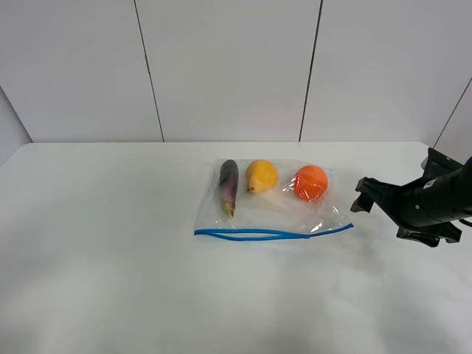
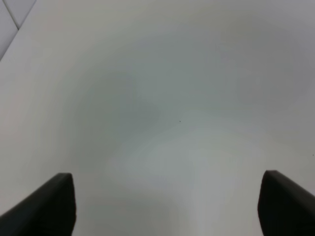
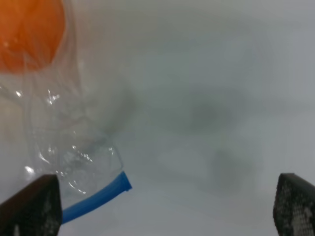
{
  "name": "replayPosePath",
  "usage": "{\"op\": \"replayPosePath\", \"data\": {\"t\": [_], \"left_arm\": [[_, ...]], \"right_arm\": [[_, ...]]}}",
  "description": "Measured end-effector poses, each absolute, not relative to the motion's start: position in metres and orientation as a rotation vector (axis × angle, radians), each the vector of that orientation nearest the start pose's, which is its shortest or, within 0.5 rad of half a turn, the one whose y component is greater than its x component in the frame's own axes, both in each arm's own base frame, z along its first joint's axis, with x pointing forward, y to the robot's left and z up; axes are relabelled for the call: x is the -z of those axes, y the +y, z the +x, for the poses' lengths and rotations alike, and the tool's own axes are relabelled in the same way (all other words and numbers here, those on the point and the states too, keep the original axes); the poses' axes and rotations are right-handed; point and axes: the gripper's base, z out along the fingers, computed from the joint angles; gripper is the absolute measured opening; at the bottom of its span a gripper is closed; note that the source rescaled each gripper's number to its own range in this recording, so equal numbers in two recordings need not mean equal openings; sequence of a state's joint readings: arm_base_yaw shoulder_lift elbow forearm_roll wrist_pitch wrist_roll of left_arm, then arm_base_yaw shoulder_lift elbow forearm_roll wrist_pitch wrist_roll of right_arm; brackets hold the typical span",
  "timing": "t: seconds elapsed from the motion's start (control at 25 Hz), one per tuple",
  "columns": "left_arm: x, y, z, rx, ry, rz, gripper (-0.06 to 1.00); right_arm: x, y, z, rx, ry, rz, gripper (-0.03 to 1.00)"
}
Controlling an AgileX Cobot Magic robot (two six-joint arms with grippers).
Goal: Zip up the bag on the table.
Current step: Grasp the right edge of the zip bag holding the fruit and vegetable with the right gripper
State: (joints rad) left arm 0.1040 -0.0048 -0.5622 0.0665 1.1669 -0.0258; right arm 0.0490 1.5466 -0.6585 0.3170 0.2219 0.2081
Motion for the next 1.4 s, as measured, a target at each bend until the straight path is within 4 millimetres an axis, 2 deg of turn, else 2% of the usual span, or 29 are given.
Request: {"op": "replayPosePath", "data": {"t": [0.32, 0.64, 0.72, 0.88, 1.16, 1.4], "left_arm": [[-0.286, 0.004, -0.018, -0.127, 2.079, -0.145, 1.00], [-0.286, 0.004, -0.018, -0.127, 2.079, -0.145, 1.00], [-0.286, 0.004, -0.018, -0.127, 2.079, -0.145, 1.00], [-0.286, 0.004, -0.018, -0.127, 2.079, -0.145, 1.00], [-0.286, 0.004, -0.018, -0.127, 2.079, -0.145, 1.00], [-0.286, 0.004, -0.018, -0.127, 2.079, -0.145, 1.00]], "right_arm": [[-0.151, 0.029, 0.283, -0.393, 2.636, 0.513, 0.93], [-0.126, 0.034, 0.288, -0.438, 2.708, 0.461, 0.92], [-0.124, 0.034, 0.289, -0.435, 2.712, 0.442, 0.88], [-0.122, 0.033, 0.290, -0.420, 2.705, 0.434, 0.72], [-0.122, 0.031, 0.293, -0.394, 2.679, 0.436, 0.63], [-0.122, 0.031, 0.293, -0.390, 2.673, 0.440, 0.61]]}}
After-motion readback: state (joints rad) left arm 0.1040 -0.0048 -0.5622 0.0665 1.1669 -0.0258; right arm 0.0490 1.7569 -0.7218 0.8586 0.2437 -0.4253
